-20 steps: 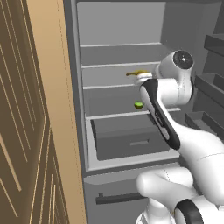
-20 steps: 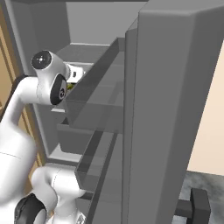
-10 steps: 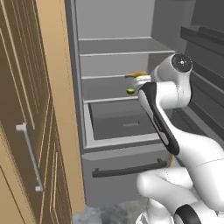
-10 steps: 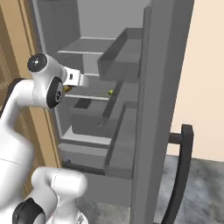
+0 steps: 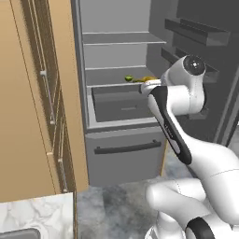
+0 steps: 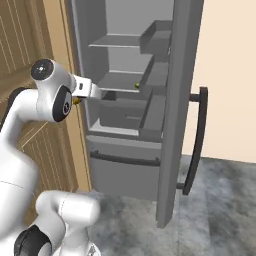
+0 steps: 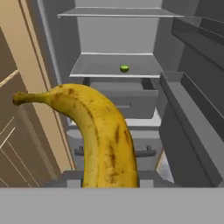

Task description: Pick the banana and kiwi from the fridge and place them inside the tupperware on the counter.

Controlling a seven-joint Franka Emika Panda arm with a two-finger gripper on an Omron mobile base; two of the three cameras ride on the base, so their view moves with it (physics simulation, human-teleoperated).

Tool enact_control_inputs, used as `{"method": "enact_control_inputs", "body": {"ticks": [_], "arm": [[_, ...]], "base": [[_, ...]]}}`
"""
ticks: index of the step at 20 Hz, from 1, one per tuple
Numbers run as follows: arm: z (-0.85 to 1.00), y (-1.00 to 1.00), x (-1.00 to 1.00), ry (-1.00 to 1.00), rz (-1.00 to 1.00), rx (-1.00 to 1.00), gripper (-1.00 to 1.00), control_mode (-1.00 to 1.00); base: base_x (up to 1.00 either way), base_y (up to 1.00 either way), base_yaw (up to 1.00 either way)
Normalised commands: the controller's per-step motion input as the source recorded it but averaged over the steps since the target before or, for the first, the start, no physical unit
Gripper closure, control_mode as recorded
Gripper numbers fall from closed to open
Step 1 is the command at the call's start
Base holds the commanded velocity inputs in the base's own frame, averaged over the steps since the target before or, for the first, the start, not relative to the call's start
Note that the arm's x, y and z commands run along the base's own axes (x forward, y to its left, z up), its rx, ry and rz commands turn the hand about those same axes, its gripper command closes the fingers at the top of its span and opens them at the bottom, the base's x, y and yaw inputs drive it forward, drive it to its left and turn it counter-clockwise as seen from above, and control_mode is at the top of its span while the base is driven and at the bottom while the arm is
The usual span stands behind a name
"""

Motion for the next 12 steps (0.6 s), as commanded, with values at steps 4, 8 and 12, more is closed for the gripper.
{"method": "enact_control_inputs", "body": {"ticks": [4, 8, 12], "arm": [[0.0, 0.0, 0.0, 0.0, 0.0, 0.0, 1.0, 1.0], [0.0, 0.0, 0.0, 0.0, 0.0, 0.0, 1.0, 1.0], [0.0, 0.0, 0.0, 0.0, 0.0, 0.0, 1.0, 1.0]], "base": [[-0.97, -0.19, 0.0], [-0.78, -0.24, 0.03], [-0.83, -0.19, 0.11]]}}
